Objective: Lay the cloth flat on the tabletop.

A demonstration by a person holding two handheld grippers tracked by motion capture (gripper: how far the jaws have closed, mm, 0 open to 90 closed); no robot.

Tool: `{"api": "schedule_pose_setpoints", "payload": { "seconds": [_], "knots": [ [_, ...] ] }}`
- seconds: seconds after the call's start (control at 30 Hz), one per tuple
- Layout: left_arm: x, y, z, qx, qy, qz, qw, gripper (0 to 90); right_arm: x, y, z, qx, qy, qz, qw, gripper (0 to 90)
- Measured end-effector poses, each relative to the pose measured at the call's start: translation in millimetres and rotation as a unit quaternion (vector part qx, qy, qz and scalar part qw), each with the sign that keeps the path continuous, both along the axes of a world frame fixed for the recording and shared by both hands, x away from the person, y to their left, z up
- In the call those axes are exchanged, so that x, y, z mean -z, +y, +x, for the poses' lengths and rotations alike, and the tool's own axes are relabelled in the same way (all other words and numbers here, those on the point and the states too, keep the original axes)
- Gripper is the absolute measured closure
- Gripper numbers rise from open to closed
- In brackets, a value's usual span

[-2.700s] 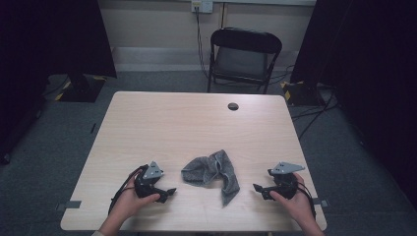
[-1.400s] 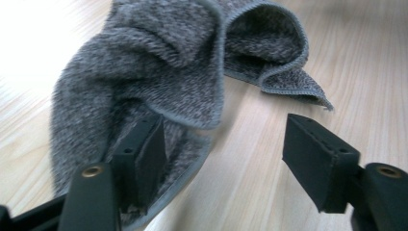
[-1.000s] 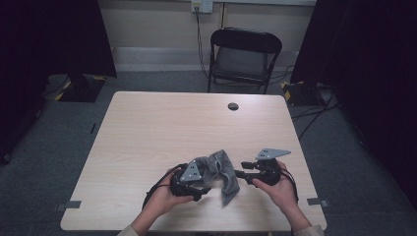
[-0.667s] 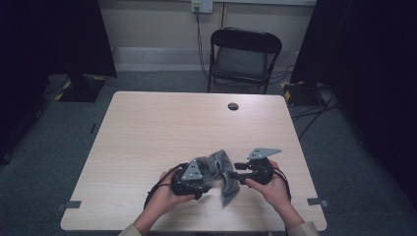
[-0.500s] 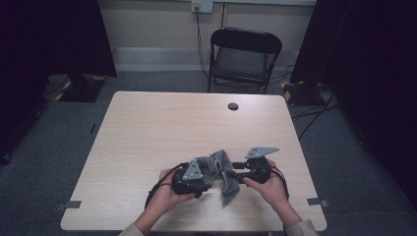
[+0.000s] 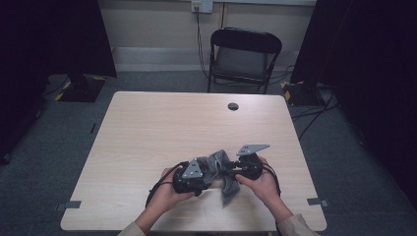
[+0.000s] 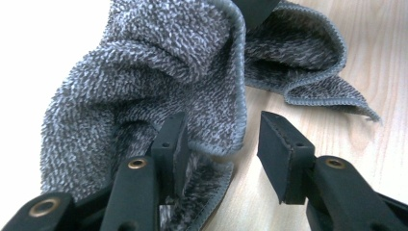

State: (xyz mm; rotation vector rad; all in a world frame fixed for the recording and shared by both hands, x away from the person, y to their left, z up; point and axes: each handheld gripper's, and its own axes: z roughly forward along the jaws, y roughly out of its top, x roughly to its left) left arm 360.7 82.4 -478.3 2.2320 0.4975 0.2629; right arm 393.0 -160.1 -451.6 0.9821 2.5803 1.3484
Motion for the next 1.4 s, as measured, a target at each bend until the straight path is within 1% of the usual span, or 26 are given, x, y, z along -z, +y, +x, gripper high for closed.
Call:
{"api": "schedule_pose_setpoints", "payload": {
  "seconds": [0.1,0.13,0.17,0.23,0.3,0.4,0.5,0.57,0.67,0.7,0.77,0.8,0.87,0.93,0.97,1.03,1.07,1.1,1.13,1.17,1.23,1.27,1.3,1.33,1.37,1.4],
  "knots": [
    [-0.3,-0.2,0.1,0.002,0.003,0.0,1.0,57.4,4.0,2.5,1.5,0.003,0.004,-0.004,1.0,65.9],
    [-0.3,-0.2,0.1,0.002,0.003,0.0,1.0,58.0,4.0,2.5,1.5,0.003,0.004,-0.004,1.0,65.9],
    [-0.9,0.0,0.1,0.003,0.003,-0.001,1.0,59.4,5.7,4.4,2.1,-0.001,0.006,-0.009,0.9999,69.4],
    [-1.4,0.5,0.4,0.001,0.009,-0.004,1.0,61.1,6.3,5.5,2.5,-0.004,0.006,-0.016,0.9999,71.0],
    [-1.0,0.4,0.5,0.0,0.013,-0.007,0.9999,63.3,6.3,5.8,2.8,-0.001,0.007,-0.016,0.9998,73.8],
    [-0.3,0.2,0.9,0.001,0.012,-0.004,0.9999,63.3,5.4,5.9,3.7,0.002,0.01,-0.011,0.9999,77.3],
    [-0.2,0.3,1.5,-0.002,0.01,-0.006,0.9999,63.9,3.9,6.3,3.6,0.002,0.006,-0.016,0.9999,82.9],
    [-0.3,0.5,1.7,-0.005,0.011,-0.009,0.9999,67.2,2.5,5.6,3.5,0.003,0.003,-0.018,0.9998,85.3],
    [-0.9,1.0,3.4,-0.011,0.013,-0.012,0.9998,70.5,-0.2,3.2,3.9,0.005,0.0,-0.015,0.9999,87.6],
    [-1.5,1.2,4.2,-0.009,0.011,-0.006,0.9999,72.0,-1.3,2.4,4.0,0.006,-0.001,-0.016,0.9999,88.1],
    [-1.3,0.8,4.8,-0.014,0.017,-0.01,0.9997,75.3,-3.1,0.5,4.2,0.007,-0.003,-0.015,0.9999,88.6],
    [-1.3,0.8,4.8,-0.014,0.017,-0.01,0.9997,77.3,-3.4,-0.2,4.3,0.007,-0.004,-0.015,0.9998,88.8],
    [-1.4,2.8,6.0,-0.021,0.031,-0.012,0.9992,82.0,-4.7,-2.1,3.9,0.011,-0.007,-0.015,0.9998,88.9],
    [-1.3,3.4,6.0,-0.023,0.033,-0.012,0.9991,86.1,-5.7,-4.3,4.2,0.015,-0.007,-0.015,0.9998,88.9],
    [-2.1,5.9,6.5,-0.025,0.036,-0.008,0.999,88.6,-6.0,-5.6,4.4,0.017,-0.005,-0.013,0.9998,88.9],
    [-3.3,7.9,6.4,-0.028,0.036,-0.008,0.9989,89.8,-6.3,-7.5,4.6,0.02,-0.004,-0.012,0.9997,89.0],
    [-4.0,8.7,6.5,-0.027,0.037,-0.013,0.9989,89.6,-6.4,-8.4,4.7,0.021,-0.004,-0.011,0.9997,89.0],
    [-4.4,8.6,6.0,-0.025,0.041,-0.021,0.9986,87.2,-6.5,-9.2,4.8,0.021,-0.004,-0.011,0.9997,89.1],
    [-4.4,8.6,6.0,-0.025,0.041,-0.021,0.9986,80.1,-6.5,-9.2,4.8,0.021,-0.004,-0.011,0.9997,89.1],
    [-4.9,5.8,2.9,-0.022,0.039,-0.03,0.9985,73.0,-6.8,-10.3,4.6,0.022,-0.003,-0.01,0.9997,89.0],
    [-4.4,1.1,-1.9,0.003,0.025,-0.025,0.9994,61.1,-7.0,-10.4,4.3,0.023,-0.004,-0.008,0.9997,89.0],
    [-3.0,-1.7,-4.7,0.012,0.026,-0.025,0.9993,59.0,-7.0,-10.4,4.1,0.022,-0.003,-0.007,0.9997,89.0],
    [-2.1,-3.8,-6.2,0.017,0.029,-0.015,0.9993,56.2,-6.9,-10.2,3.7,0.021,-0.002,-0.007,0.9998,89.0],
    [-0.3,-6.5,-7.2,0.017,0.024,-0.012,0.9995,52.6,-6.6,-10.0,3.2,0.021,-0.005,-0.008,0.9997,89.0],
    [1.3,-8.0,-6.5,0.013,0.013,-0.001,0.9998,50.9,-6.2,-10.0,2.8,0.02,-0.003,-0.007,0.9998,89.0],
    [3.2,-8.7,-5.3,0.002,0.007,0.007,0.9999,49.3,-5.7,-9.9,2.4,0.02,-0.002,-0.006,0.9998,89.0]
  ]
}}
